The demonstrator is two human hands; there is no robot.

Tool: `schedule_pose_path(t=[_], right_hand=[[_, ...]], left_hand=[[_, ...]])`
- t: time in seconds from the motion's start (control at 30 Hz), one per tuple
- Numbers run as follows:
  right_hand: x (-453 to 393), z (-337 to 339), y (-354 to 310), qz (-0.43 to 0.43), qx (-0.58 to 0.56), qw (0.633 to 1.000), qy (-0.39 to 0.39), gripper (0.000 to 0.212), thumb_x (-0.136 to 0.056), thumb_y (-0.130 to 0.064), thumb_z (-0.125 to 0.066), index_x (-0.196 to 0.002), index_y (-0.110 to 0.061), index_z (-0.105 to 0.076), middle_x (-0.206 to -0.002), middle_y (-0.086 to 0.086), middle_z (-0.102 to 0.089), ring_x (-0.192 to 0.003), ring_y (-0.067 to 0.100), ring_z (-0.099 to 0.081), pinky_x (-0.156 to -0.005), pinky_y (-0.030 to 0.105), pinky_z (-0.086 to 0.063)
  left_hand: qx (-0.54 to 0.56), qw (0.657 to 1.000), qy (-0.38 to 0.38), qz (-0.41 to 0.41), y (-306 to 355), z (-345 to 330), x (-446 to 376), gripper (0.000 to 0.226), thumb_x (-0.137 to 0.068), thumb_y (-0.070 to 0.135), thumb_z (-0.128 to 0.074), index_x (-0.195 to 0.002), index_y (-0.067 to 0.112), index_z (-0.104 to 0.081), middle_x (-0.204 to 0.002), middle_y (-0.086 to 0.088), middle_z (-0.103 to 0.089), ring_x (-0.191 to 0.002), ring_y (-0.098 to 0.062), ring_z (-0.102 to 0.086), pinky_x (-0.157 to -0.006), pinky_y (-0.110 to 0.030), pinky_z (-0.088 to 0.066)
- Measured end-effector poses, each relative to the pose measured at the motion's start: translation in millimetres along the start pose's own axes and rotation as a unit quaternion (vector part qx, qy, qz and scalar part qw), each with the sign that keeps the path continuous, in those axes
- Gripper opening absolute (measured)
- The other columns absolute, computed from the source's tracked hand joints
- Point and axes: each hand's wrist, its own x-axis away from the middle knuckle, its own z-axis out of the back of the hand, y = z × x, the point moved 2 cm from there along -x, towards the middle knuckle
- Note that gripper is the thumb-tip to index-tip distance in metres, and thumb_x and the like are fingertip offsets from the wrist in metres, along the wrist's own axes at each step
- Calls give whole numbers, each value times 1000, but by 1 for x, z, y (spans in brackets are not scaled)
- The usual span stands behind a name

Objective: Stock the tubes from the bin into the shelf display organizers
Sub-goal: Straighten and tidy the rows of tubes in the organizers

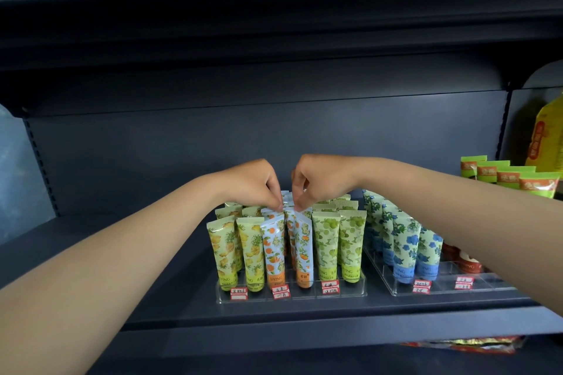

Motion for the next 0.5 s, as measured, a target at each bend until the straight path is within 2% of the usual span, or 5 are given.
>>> schedule_pose_path(t=[0.07, 0.2, 0.33, 0.5], right_hand=[[1, 1, 1, 0, -1, 1000, -1, 10, -81, -27, -72, -73, -24, -67, -90, -5, -68, -73, 5, -55, -66, 17, -40], [1, 3, 2, 1, -2, 1000, 0, 8, -81, -28, -72, -74, -26, -67, -93, -5, -69, -76, 4, -56, -65, 14, -39], [1, 1, 2, 5, -3, 1000, -2, 6, -81, -27, -71, -78, -22, -69, -89, -7, -66, -70, 3, -53, -62, 13, -35], [1, 0, 3, 1, -11, 1000, -1, 7, -81, -28, -72, -80, -21, -71, -89, -8, -67, -68, 2, -53, -61, 12, -35]], left_hand=[[-4, 1000, 7, 0, 1, -1, 0, 16, -76, 17, -70, -65, 27, -73, -87, 1, -72, -91, -21, -64, -86, -41, -51], [7, 1000, 21, -2, 4, -1, 0, 15, -77, 15, -69, -67, 25, -73, -87, 3, -72, -91, -18, -64, -83, -36, -51], [10, 1000, 10, -6, 6, -1, 2, 18, -78, 15, -69, -66, 28, -72, -88, 2, -72, -93, -21, -64, -88, -41, -50], [13, 1000, -1, -5, 6, -1, 2, 10, -80, 18, -71, -73, 24, -75, -87, 6, -72, -90, -12, -64, -90, -35, -49]])
